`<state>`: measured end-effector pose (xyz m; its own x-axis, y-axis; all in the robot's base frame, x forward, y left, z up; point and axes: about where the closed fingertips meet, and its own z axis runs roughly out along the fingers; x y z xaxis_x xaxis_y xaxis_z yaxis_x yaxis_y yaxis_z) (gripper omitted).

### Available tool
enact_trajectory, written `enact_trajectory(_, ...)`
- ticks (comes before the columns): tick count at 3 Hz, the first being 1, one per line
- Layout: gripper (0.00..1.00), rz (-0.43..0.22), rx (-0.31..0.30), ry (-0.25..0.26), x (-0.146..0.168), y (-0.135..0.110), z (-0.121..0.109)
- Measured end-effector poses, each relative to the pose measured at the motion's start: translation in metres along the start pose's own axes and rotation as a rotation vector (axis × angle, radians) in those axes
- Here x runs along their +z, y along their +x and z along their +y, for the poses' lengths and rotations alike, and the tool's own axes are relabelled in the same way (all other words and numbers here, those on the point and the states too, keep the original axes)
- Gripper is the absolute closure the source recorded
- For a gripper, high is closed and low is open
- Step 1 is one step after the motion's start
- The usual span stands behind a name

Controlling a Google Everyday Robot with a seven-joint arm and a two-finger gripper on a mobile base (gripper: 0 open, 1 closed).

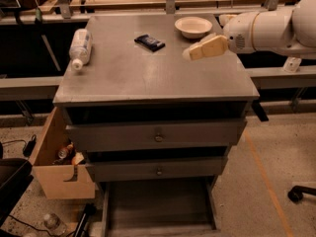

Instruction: Place rxbar blueberry into bottom drawer

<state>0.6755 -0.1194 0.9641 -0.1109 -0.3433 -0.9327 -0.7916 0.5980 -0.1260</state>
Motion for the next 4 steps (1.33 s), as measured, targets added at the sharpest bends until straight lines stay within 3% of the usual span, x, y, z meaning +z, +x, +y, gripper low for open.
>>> enact_trajectory(1, 0.00, 0.000, 0.000, 0.000, 0.000, 0.000, 0.000)
enact_trajectory(2, 0.00, -0.044, 0.018, -0.033, 0.031, -0.003, -0.004)
enact_trajectory(4, 0.00, -0.108, 0.096, -0.129, 0.159, 0.017, -0.045)
